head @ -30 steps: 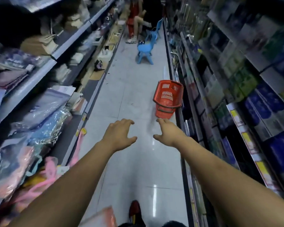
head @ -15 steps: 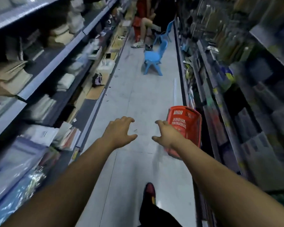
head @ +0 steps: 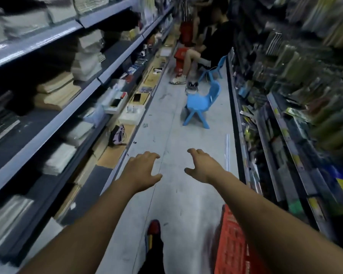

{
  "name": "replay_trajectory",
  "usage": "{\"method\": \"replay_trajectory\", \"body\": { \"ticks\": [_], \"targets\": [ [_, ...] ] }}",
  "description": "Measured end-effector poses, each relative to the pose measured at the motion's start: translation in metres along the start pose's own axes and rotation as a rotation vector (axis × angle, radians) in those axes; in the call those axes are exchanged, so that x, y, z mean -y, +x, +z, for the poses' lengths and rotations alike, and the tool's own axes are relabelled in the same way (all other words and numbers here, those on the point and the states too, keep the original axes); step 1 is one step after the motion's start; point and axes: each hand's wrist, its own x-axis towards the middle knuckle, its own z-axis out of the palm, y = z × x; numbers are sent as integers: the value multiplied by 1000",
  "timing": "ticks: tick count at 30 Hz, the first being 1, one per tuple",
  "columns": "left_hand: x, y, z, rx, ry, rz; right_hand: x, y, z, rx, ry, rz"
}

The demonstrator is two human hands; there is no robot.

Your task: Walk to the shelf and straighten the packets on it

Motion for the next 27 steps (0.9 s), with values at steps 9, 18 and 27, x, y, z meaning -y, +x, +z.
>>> {"method": "replay_trajectory", "body": {
  "ticks": [9,18,27],
  "targets": [
    [69,320,-95,76,-12,87,-33,270,-130,-52,18,114],
    [106,619,-104,93,3,92,-123,547,-208,-37,63,125],
    [166,872,-181,27,-65,-145,-152,843,-337,77,-14,-1]
  ]
}}
